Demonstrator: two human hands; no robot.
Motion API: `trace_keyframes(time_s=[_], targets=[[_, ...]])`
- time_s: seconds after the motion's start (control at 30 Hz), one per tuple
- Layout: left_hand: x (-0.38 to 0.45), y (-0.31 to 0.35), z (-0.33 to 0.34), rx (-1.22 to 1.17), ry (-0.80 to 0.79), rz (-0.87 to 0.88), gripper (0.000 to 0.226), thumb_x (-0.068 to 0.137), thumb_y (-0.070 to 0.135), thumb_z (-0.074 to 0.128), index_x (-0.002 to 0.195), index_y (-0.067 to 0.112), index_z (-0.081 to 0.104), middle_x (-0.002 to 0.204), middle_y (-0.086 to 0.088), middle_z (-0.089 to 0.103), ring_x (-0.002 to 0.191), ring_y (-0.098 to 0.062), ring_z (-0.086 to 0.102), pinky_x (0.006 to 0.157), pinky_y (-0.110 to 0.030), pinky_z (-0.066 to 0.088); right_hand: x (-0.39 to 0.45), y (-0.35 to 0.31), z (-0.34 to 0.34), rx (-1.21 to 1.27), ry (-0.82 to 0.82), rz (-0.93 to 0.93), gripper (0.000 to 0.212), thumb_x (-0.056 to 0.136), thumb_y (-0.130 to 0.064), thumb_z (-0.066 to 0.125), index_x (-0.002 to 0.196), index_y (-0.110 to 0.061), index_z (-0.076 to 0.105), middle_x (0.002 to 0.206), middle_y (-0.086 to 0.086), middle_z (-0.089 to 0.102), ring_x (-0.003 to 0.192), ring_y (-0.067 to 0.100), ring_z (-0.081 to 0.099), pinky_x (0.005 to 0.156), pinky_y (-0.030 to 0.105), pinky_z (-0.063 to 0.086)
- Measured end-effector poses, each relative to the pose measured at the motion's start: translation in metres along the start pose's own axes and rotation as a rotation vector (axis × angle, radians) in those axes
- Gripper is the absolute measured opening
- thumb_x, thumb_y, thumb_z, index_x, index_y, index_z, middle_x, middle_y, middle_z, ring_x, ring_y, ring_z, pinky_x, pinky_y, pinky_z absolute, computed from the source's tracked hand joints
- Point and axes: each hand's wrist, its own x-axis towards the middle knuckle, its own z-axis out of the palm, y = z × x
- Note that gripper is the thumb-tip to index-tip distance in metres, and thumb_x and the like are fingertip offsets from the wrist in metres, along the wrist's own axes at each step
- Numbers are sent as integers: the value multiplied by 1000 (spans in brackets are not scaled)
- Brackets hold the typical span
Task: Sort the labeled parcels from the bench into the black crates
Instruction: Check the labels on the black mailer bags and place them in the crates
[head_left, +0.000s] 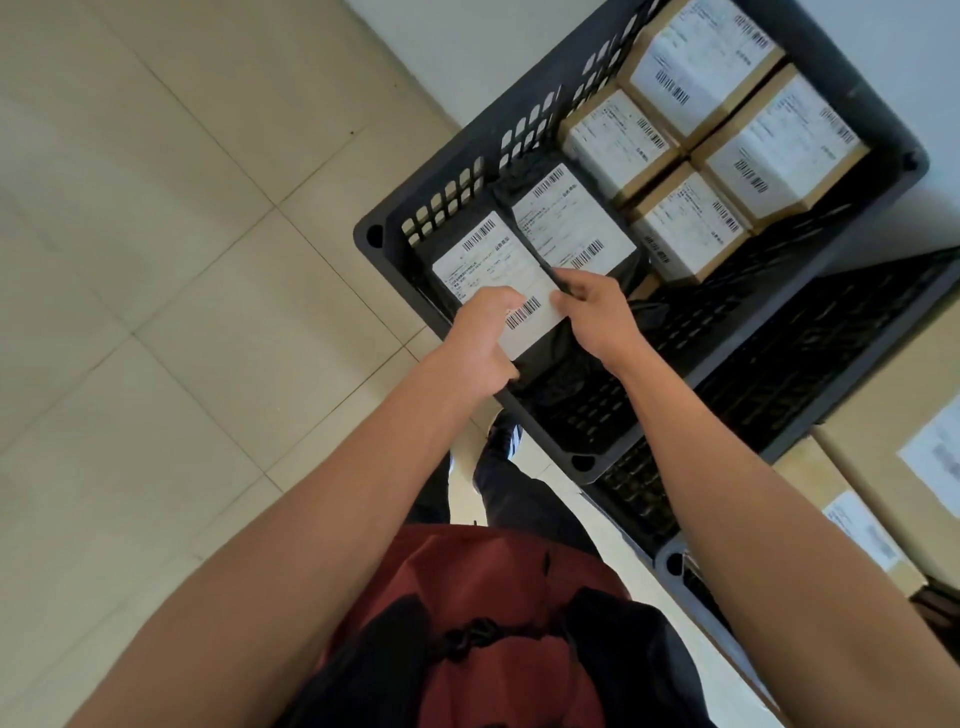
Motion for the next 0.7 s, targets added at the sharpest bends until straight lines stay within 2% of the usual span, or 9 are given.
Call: trace_keyframes(time_s=[0.07,0.13,0.23,0.33,0.37,0.4,0.47,0.57,0.7], targets=[[1,2,3,-2,39,-9,19,100,8,48,107,18,62,106,-10,69,84,-24,62,62,-32,37,6,3,3,-24,-10,-6,36,101,2,54,130,-13,72,113,-5,75,104,5,68,99,24,54],[1,5,5,12,75,-4,23,99,8,50,116,17,62,115,-11,70,86,-24,64,59,-32,36,12,7,6,-38,-25,-1,36,102,0,55,132,-12,71,116,-3,74,108,8,68,98,22,53],[-2,14,6,191,114,157,18,100,8,53,109,20,64,110,-4,67,85,-16,62,63,-31,42,17,13,10,-74,-35,6,34,102,-5,59,132,-15,71,117,-2,76,112,12,69,100,25,54],[6,31,-6,947,158,531,43,102,10,52,143,21,57,137,10,48,92,-1,56,72,-11,49,17,14,10,-83,-42,3,34,102,-6,59,132,-17,72,116,-6,74,111,10,67,91,10,50],[13,36,-13,1282,173,628,49,103,13,51,151,23,50,147,10,42,106,-4,57,86,-11,50,17,13,9,-83,-47,5,35,103,-6,59,133,-17,71,117,-7,73,111,8,65,87,4,46],[22,41,-18,1594,203,673,53,103,18,49,155,26,46,157,5,37,129,-16,51,105,-27,48,17,12,8,-84,-55,5,35,103,-5,58,134,-17,70,119,-7,72,114,8,64,88,3,45],[38,46,-28,2022,246,592,54,103,27,48,156,33,42,165,-8,28,151,-34,26,118,-56,31,19,12,8,-81,-71,13,36,104,-6,58,136,-19,69,126,-4,71,120,10,62,98,13,47],[50,50,-29,2272,196,409,50,103,31,48,152,34,45,154,-13,34,141,-37,35,112,-62,33,22,12,9,-87,-75,24,36,105,-8,58,137,-20,68,130,-3,71,122,10,61,104,22,46],[53,53,-26,2396,150,330,53,103,29,47,155,32,41,157,-15,26,139,-36,38,110,-60,36,23,15,11,-79,-45,32,36,104,-10,60,137,-20,68,129,-4,70,120,8,61,95,10,46]])
